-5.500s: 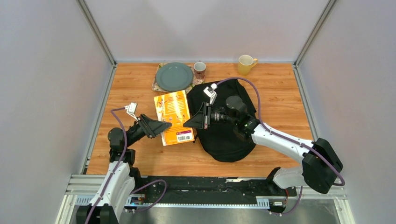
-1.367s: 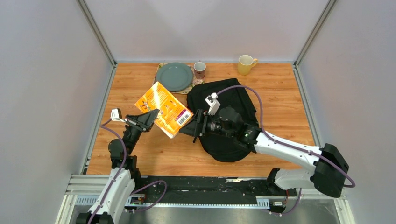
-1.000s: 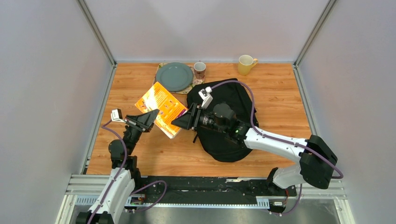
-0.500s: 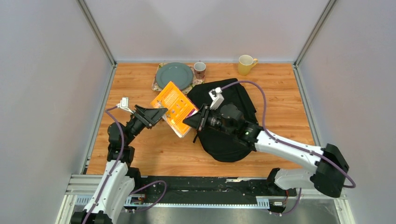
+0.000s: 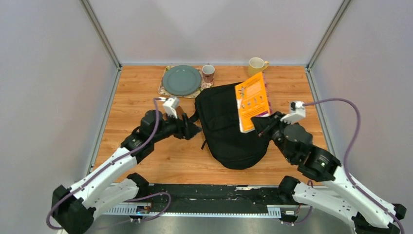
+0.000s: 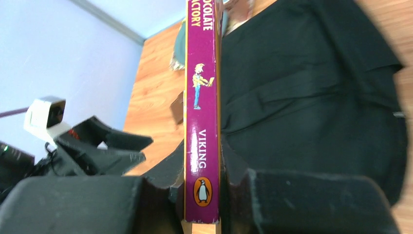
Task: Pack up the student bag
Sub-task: Place the book in the student bag.
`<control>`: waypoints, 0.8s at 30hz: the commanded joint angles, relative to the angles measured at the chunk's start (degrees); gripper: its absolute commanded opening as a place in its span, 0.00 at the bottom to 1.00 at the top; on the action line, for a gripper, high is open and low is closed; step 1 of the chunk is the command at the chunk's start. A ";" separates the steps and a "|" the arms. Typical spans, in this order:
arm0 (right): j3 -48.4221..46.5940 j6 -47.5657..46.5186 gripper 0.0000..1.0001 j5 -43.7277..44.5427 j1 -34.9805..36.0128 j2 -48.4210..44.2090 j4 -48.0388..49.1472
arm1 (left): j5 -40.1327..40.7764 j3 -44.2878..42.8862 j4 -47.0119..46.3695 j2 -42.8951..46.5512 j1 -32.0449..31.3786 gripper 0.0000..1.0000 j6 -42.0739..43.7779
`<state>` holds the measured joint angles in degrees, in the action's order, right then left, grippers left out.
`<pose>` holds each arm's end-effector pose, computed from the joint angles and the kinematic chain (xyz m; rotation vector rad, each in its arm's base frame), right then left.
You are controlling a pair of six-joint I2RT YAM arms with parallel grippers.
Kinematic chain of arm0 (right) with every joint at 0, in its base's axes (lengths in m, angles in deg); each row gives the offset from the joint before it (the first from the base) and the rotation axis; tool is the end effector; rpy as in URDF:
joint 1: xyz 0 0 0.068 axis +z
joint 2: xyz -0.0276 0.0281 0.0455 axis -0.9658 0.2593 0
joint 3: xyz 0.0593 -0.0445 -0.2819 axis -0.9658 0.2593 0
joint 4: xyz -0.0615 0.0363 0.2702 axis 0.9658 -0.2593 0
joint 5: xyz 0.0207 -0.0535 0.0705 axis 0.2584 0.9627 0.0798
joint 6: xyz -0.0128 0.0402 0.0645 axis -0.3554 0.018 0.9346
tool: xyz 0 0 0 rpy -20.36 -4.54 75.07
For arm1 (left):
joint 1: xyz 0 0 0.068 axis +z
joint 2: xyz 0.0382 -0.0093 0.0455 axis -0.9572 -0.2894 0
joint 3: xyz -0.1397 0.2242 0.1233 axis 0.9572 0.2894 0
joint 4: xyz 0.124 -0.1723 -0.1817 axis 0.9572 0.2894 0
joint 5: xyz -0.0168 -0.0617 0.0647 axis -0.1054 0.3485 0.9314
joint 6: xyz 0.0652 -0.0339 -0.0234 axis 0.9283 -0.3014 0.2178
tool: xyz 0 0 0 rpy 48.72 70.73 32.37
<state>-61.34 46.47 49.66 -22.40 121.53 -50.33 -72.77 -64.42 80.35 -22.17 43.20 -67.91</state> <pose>0.1252 0.1109 0.3662 0.2666 1.8593 0.7456 0.1893 -0.1346 0.2853 0.1525 1.9931 -1.0864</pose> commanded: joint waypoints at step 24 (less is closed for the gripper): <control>-18.56 -0.77 0.00 18.95 -0.11 2.69 -25.06 | 29.17 -23.77 4.56 -32.07 -36.47 0.80 35.52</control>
<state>-78.06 44.76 67.08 -22.55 125.46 -76.88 -45.34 -84.40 85.77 -52.12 8.05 -39.73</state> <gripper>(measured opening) 0.177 0.797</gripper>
